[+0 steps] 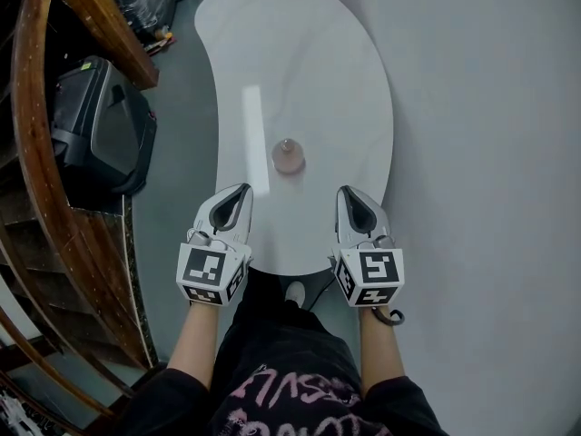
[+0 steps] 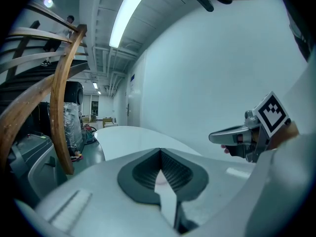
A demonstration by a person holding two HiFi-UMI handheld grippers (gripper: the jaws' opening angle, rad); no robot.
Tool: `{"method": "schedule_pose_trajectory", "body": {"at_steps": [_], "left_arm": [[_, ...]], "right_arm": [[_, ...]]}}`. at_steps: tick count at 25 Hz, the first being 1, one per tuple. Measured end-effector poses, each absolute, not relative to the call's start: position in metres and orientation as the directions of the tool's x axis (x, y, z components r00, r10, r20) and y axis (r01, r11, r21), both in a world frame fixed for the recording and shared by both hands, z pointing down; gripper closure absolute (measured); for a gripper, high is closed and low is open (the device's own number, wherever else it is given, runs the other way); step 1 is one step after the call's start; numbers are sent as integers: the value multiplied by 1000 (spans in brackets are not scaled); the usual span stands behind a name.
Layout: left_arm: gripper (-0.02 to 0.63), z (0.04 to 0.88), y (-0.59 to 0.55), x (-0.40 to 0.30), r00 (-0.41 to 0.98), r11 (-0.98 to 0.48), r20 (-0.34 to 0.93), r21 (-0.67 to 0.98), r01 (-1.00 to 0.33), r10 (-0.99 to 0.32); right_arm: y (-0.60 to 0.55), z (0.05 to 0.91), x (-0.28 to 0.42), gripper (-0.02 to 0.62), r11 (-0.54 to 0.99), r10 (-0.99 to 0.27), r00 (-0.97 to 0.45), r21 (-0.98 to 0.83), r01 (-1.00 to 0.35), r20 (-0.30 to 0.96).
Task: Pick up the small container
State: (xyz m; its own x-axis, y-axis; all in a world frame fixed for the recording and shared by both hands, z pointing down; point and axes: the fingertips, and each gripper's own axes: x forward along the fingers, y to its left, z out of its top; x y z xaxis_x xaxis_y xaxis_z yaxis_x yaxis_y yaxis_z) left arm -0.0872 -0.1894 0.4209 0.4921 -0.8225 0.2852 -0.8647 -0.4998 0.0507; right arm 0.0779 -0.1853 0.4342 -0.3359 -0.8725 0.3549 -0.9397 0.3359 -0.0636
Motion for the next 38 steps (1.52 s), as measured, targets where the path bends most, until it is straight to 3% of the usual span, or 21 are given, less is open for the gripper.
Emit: {"method": "schedule_pose_trajectory", "body": {"at_steps": [38], "left_arm": [[604,477,-205,-87,510,-514,358,92,-853,-782]], "right_arm": [[-195,498,63,583,324,-821,-343,-124,-938,457]]}}
